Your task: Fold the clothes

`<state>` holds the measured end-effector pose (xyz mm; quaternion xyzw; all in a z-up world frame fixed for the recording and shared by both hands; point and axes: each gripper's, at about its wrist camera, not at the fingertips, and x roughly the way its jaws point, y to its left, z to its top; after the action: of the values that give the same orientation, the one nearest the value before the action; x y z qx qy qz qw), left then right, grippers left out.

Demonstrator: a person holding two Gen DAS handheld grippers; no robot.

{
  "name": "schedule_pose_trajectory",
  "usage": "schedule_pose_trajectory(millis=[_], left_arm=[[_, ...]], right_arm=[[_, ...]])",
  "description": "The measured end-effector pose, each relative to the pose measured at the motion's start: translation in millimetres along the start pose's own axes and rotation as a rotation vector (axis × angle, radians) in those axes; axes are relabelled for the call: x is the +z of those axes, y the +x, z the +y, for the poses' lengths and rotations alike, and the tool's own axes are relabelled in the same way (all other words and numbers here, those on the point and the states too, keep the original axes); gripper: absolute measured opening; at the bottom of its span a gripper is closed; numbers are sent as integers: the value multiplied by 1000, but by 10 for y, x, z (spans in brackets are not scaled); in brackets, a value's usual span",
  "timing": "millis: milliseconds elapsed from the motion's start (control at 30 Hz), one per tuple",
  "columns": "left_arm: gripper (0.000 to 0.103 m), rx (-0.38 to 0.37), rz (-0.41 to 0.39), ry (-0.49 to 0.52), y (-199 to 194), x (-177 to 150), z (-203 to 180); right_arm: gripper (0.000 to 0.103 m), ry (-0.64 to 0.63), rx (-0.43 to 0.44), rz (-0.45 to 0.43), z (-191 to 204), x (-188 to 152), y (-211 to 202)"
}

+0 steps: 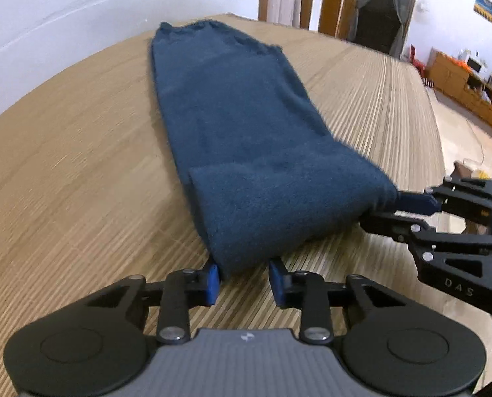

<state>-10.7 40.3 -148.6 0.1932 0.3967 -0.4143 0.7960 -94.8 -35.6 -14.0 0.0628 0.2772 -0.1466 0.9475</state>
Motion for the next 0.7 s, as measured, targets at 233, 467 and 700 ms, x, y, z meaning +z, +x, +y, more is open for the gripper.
schedule_pose_trajectory(millis=[233, 467, 700], left_arm=[[34, 12, -11, -80, -164, 317, 64], [34, 57, -58, -140, -170, 735, 110], [39, 148, -68, -149, 86, 1176, 143]], right_arm=[[28, 48, 82, -28, -191, 307, -49], [28, 80, 147, -96, -433, 611, 105], [29, 122, 187, -126, -749, 874, 517]])
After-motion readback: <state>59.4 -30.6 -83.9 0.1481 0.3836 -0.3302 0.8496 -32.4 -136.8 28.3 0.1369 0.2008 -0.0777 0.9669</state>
